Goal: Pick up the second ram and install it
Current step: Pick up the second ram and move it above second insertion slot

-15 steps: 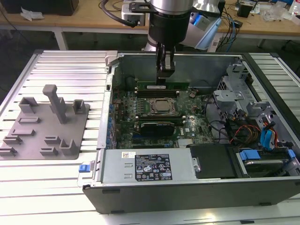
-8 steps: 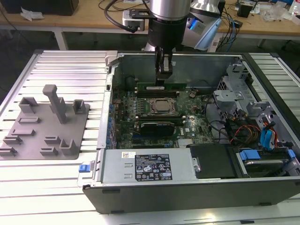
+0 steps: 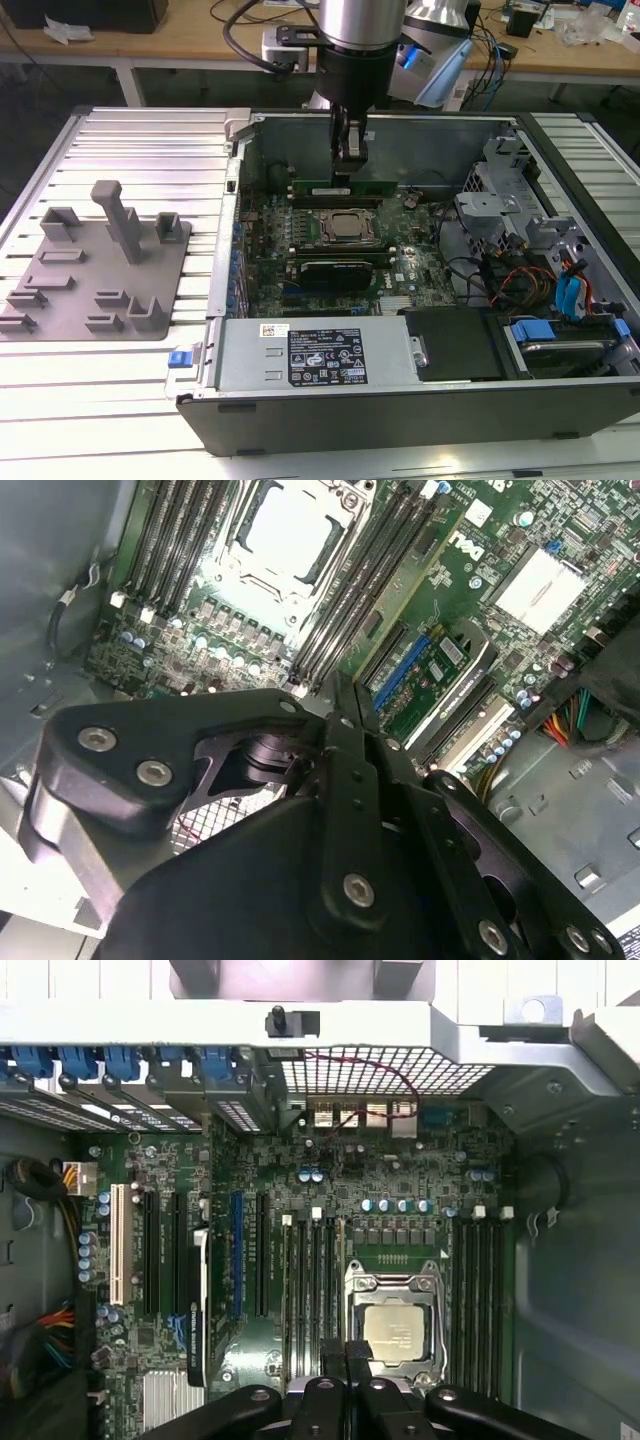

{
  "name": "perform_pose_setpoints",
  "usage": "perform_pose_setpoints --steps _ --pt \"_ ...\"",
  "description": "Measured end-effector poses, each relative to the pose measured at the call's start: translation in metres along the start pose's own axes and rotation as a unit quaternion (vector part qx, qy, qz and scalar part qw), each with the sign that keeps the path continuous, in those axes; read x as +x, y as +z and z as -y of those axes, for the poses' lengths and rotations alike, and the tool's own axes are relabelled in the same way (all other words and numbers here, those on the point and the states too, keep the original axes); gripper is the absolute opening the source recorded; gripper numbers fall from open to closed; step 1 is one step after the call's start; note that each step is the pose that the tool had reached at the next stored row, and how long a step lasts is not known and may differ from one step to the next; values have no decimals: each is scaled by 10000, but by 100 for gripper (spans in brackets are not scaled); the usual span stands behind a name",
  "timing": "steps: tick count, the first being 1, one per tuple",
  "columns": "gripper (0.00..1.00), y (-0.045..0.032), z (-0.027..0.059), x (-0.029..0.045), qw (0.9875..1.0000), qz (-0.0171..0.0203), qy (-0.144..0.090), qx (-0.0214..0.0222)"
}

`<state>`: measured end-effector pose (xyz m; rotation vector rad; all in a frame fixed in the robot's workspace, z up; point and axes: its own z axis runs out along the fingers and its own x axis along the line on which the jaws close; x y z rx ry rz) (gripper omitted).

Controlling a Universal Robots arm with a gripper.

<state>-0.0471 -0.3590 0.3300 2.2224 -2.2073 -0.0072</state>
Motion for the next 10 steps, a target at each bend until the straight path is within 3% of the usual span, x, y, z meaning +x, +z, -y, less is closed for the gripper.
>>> perform_pose_setpoints --steps 3,10 --pt "9 42 -9 0 10000 -46 1 0" --pt "9 84 -20 0 10000 -96 1 -1"
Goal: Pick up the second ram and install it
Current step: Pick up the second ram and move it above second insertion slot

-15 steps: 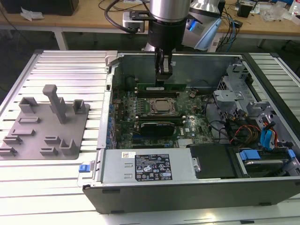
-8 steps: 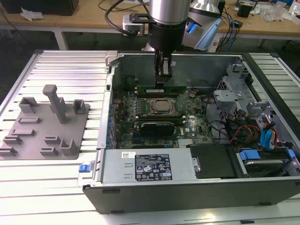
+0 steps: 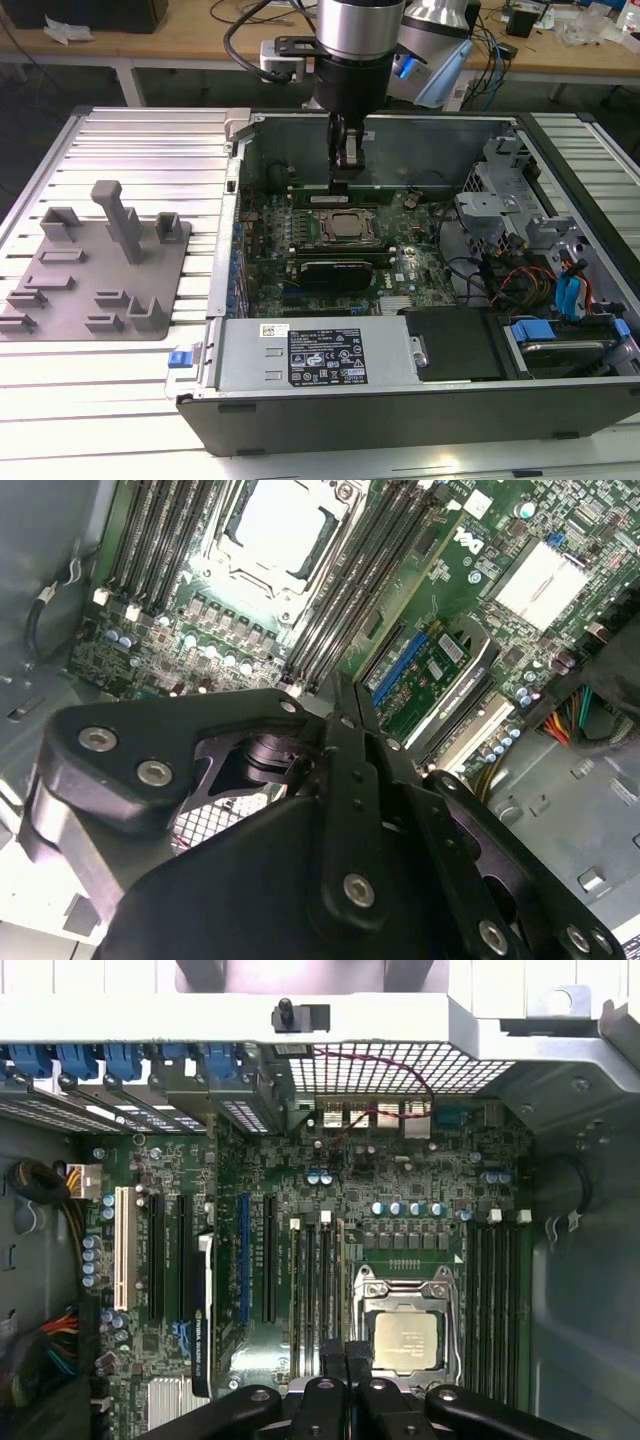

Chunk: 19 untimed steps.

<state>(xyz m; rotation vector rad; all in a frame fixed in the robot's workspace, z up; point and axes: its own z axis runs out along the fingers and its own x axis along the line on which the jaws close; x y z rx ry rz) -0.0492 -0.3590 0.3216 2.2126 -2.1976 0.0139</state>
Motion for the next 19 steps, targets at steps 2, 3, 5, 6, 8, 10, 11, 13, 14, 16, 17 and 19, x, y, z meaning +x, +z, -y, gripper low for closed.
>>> perform_pose_setpoints --steps 2,3,5,6,8,10,11,13,14,16,17,19 --pt "9 19 0 0 10000 -1 11 1" --pt "9 35 0 -1 10000 -3 15 0" --pt "9 63 1 -2 10000 -3 22 0" --pt "9 72 1 -2 10000 -4 30 0" --pt "9 82 1 -2 10000 -4 44 0" --pt "9 98 6 -2 10000 -4 48 0" --pt "9 111 10 -2 10000 -4 49 0" --pt "9 164 11 -4 10000 -7 50 -1" --pt "9 202 12 -5 10000 -7 50 0" --pt "9 241 12 -5 10000 -10 51 -1" --pt "9 249 14 -3 10000 -11 51 0" --pt "9 260 15 6 10000 -10 51 0"
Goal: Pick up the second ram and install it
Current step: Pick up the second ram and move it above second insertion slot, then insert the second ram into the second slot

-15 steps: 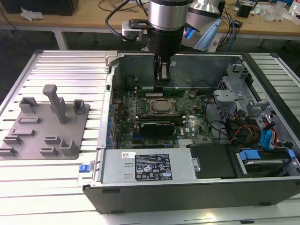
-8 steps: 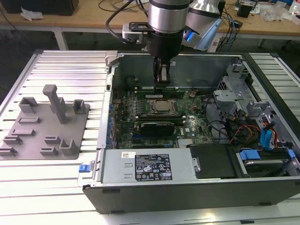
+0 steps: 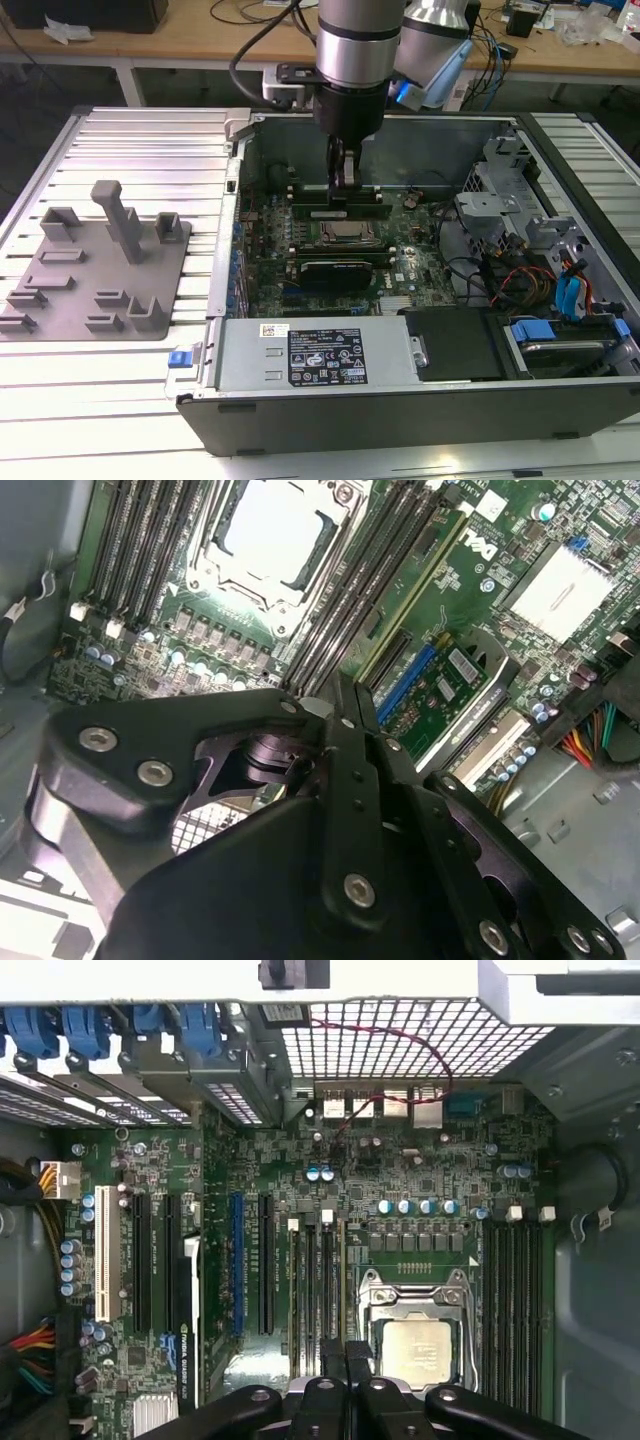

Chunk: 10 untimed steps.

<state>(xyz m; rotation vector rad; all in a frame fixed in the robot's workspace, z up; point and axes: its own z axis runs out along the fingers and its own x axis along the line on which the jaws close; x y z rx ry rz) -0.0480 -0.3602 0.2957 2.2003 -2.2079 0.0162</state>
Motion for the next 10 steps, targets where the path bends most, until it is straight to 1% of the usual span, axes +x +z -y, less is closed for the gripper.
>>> perform_pose_setpoints --steps 10 --pt "9 6 0 1 10000 0 0 0"
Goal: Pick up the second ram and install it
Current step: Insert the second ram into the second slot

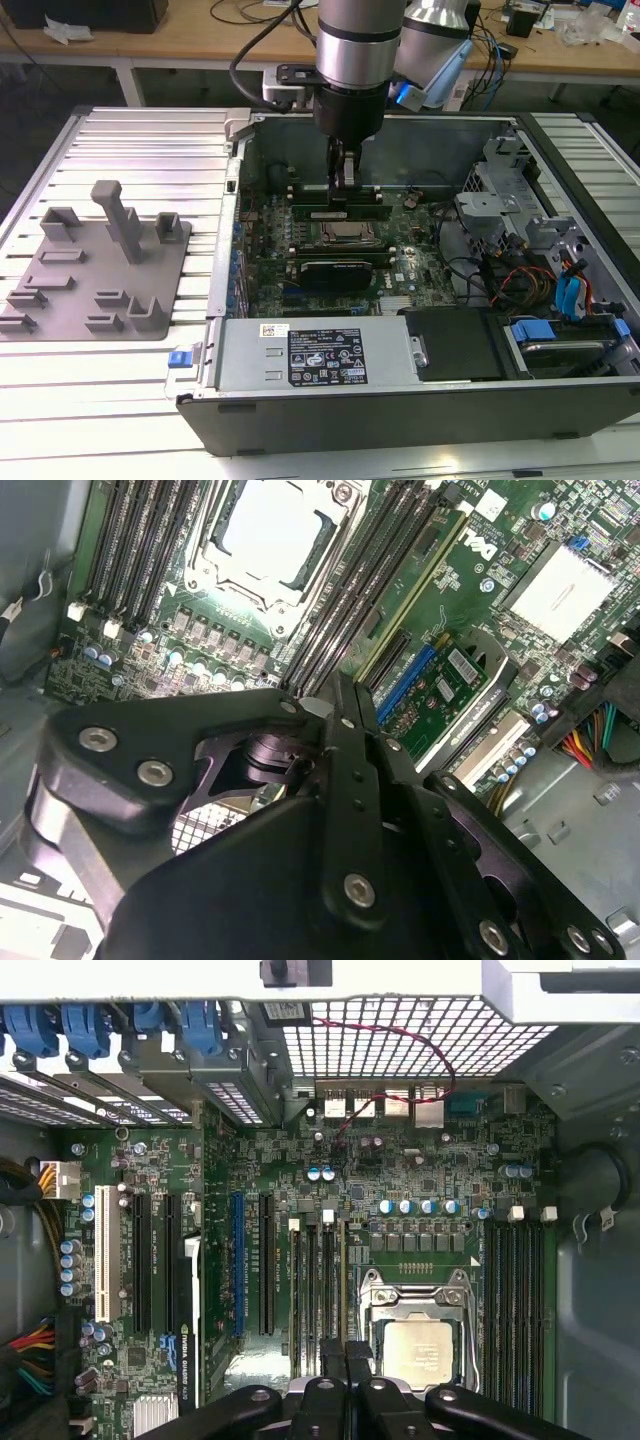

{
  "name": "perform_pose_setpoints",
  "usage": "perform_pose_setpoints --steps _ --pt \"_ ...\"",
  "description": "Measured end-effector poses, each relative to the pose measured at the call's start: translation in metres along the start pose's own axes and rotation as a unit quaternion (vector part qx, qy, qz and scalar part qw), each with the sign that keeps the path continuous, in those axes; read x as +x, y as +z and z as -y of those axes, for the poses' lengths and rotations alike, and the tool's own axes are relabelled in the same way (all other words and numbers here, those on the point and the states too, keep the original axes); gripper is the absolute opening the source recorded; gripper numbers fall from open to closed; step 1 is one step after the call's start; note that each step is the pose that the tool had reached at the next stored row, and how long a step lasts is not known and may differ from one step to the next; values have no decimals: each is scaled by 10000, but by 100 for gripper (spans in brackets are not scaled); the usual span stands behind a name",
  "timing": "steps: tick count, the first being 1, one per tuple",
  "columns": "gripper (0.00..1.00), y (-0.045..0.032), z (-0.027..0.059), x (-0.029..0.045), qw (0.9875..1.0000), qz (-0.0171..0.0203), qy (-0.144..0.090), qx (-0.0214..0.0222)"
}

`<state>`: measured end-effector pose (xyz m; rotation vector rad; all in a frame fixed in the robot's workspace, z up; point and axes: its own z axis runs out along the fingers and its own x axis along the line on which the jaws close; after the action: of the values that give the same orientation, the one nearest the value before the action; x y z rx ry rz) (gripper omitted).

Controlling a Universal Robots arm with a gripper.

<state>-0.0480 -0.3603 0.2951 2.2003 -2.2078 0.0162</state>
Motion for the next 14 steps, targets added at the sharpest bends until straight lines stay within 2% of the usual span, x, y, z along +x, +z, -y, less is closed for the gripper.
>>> perform_pose_setpoints --steps 6,10,13,14 --pt "9 12 0 10 10000 0 0 0" --pt "9 78 1 27 10000 0 0 0" --pt "9 86 1 27 10000 3 0 0" --pt "9 111 1 26 10000 6 0 0"
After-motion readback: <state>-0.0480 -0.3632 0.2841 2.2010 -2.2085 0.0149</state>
